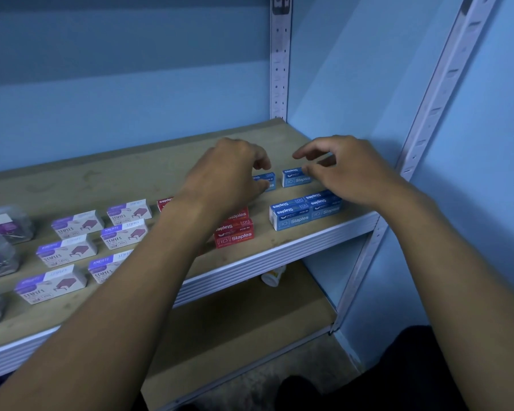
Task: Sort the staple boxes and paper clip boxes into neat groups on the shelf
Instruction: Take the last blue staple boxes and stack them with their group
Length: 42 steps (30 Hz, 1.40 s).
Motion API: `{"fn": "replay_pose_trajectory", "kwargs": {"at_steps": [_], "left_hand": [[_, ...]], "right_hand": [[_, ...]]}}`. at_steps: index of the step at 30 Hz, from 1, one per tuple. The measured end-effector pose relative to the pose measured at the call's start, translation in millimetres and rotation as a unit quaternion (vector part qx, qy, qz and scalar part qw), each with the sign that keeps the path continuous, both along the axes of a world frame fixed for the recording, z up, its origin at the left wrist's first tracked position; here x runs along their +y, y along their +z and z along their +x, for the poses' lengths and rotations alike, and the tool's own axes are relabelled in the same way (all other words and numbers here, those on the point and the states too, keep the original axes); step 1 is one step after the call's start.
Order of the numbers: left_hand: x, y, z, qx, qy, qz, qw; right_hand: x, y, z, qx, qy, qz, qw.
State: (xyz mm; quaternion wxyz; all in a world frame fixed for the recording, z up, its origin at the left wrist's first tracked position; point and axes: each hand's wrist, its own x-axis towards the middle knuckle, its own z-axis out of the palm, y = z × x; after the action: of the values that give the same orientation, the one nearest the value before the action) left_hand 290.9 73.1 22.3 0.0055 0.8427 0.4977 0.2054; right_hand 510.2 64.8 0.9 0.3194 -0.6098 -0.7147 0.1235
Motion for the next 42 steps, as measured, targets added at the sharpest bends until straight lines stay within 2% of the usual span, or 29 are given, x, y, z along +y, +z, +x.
{"fn": "replay_pose_trajectory", "kwargs": {"at_steps": [21, 29, 42], "left_hand": [[16.2, -6.0, 5.8, 0.011, 0.007, -0.041, 0.999], [12.4, -3.2, 6.3, -0.012, -0.002, -0.018, 1.0], [-5.9, 6.6, 9.1, -0.062, -0.034, 0.009, 0.997]], "right_hand": [[15.5, -7.2, -12.4, -0.024, -0.011, -0.018, 1.0], [11.3, -2.6, -9.6, 0.007, -0.029, 0.005, 1.0], [-11.5, 11.8, 0.6, -0.013, -0.005, 0.033, 0.999]]}}
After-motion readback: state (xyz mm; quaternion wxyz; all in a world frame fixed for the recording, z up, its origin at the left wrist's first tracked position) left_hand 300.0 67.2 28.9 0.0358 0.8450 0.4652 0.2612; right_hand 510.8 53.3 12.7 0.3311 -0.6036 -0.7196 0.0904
